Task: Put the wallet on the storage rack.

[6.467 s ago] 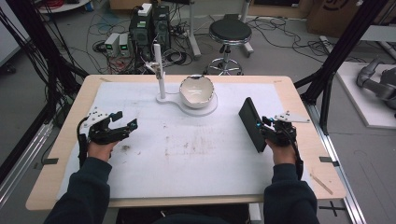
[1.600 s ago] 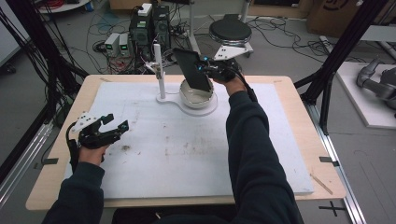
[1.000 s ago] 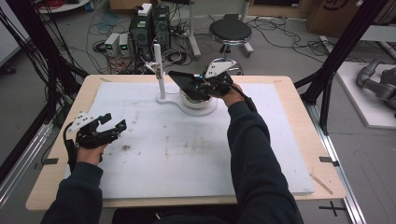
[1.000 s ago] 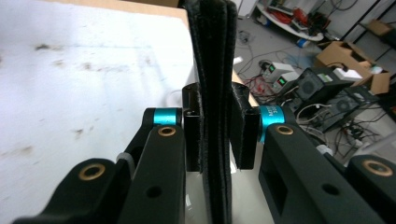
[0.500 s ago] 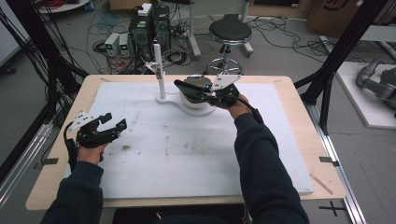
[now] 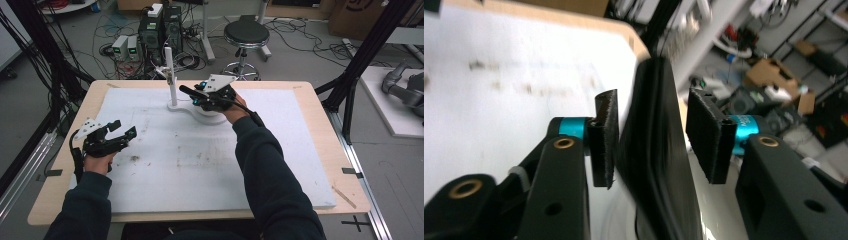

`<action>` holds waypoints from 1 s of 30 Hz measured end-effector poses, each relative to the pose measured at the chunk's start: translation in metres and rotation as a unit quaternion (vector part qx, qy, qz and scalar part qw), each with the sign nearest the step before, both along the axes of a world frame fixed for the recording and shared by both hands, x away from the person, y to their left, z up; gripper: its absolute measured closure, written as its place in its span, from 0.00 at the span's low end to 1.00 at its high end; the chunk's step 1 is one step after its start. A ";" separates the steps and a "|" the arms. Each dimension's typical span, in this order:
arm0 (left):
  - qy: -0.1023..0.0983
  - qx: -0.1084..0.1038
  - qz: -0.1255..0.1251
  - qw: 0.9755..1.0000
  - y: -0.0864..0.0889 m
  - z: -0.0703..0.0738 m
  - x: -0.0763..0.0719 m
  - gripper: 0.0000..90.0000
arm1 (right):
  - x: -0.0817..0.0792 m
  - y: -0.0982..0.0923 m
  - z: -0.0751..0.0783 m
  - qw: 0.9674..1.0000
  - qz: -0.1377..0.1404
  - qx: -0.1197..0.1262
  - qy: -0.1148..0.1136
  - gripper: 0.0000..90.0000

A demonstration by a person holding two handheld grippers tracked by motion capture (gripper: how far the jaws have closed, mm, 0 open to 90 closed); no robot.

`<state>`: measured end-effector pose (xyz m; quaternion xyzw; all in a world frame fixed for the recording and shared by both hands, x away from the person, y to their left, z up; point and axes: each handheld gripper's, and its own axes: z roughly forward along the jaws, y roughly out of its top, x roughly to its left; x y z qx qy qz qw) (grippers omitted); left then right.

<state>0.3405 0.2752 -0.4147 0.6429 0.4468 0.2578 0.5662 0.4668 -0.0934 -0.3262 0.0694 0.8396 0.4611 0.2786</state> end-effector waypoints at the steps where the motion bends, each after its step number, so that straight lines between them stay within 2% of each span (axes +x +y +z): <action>1: 0.000 0.000 0.000 1.000 0.000 0.000 0.000 0.29 | 0.000 0.004 0.002 1.000 0.000 -0.010 -0.007 0.76; 3: 0.001 -0.002 0.002 1.000 0.000 0.000 0.000 0.29 | 0.000 0.008 0.005 1.000 -0.007 -0.023 -0.010 0.85; 6: 0.001 -0.003 0.002 1.000 0.001 0.000 0.000 0.29 | 0.000 -0.001 0.011 1.000 -0.008 -0.022 -0.002 0.89; 7: 0.001 -0.002 0.002 1.000 0.001 0.000 0.000 0.29 | -0.002 -0.006 0.013 1.000 -0.007 -0.022 0.006 0.89; 12: 0.000 -0.001 0.002 1.000 0.001 0.001 -0.001 0.29 | -0.009 -0.027 0.022 0.999 0.016 -0.040 0.001 0.89; 16: 0.000 0.000 0.001 1.000 0.000 0.001 -0.001 0.29 | -0.015 -0.038 0.021 0.997 0.019 -0.073 -0.011 0.89; 17: 0.000 -0.001 0.001 1.000 0.000 0.001 -0.001 0.29 | -0.016 -0.040 0.020 0.997 0.021 -0.074 -0.007 0.89; 21: 0.000 0.000 0.002 1.000 0.001 0.001 -0.001 0.29 | -0.020 -0.037 0.018 0.995 0.028 -0.093 -0.027 0.88; 23: 0.001 -0.001 0.003 1.000 0.001 0.001 -0.001 0.29 | -0.021 -0.034 0.015 0.994 0.033 -0.102 -0.030 0.84; 25: 0.001 -0.001 0.002 1.000 0.001 0.001 -0.001 0.29 | -0.021 -0.031 0.011 0.992 0.018 -0.120 -0.038 0.84; 29: -0.001 -0.003 0.002 1.000 0.001 0.001 -0.001 0.29 | -0.017 -0.031 0.011 0.993 0.014 -0.111 -0.033 0.88; 30: 0.000 -0.003 0.003 1.000 0.001 0.001 -0.001 0.29 | -0.016 -0.032 0.012 0.993 0.010 -0.112 -0.044 0.89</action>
